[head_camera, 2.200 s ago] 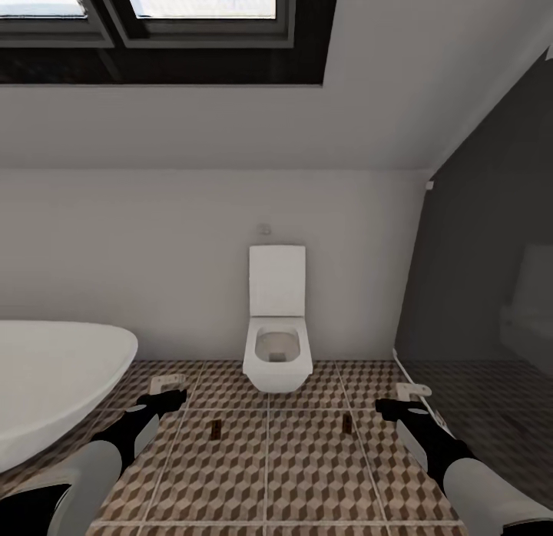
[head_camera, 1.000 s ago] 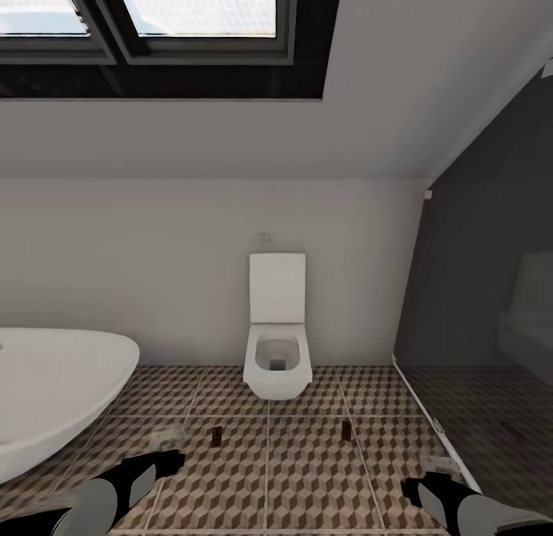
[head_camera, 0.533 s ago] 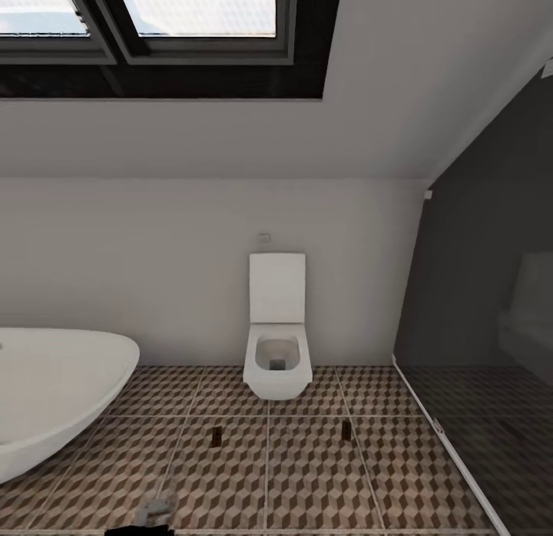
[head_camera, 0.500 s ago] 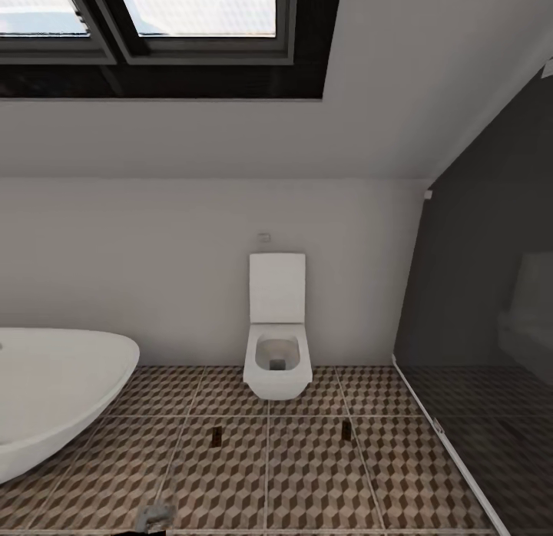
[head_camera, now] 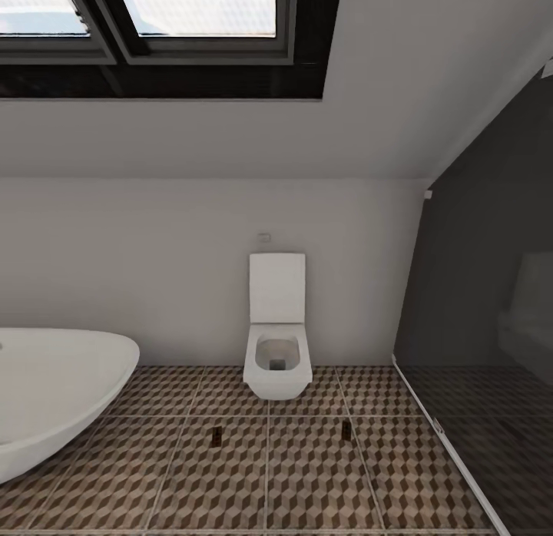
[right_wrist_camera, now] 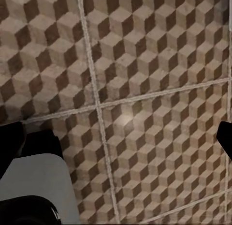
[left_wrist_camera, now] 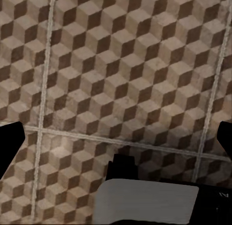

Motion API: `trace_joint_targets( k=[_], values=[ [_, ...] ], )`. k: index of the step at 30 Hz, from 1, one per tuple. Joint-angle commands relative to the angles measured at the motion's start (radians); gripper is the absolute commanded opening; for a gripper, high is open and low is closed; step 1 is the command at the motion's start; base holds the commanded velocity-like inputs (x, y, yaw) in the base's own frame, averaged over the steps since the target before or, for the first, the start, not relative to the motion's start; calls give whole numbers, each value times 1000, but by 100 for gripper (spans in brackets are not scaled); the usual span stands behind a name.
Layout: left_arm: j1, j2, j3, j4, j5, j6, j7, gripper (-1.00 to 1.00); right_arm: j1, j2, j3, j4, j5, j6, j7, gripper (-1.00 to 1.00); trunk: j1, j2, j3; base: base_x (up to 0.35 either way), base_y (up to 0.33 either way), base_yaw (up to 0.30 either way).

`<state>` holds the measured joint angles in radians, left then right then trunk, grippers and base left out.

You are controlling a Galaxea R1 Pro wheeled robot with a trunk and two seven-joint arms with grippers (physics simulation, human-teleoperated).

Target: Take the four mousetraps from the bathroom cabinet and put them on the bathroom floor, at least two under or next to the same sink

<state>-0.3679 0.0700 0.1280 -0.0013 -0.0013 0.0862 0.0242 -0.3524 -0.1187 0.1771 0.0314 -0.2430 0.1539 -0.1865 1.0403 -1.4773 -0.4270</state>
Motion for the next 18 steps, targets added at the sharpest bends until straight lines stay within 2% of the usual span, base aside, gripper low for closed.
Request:
trace_joint_targets(
  k=[1,11,18],
  values=[
    [8,-1,7,0,0,3,2,100,5,3,9,1,-9,2,-1,100,0,-1,-1,0,0,0],
    [50,-2,7,0,0,3,2,100,42,33,9,1,-10,-6,-1,100,0,-1,-1,0,0,0],
    [62,-4,7,0,0,3,2,100,53,44,9,1,-9,-23,0,100,0,-1,-1,0,0,0]
  ],
)
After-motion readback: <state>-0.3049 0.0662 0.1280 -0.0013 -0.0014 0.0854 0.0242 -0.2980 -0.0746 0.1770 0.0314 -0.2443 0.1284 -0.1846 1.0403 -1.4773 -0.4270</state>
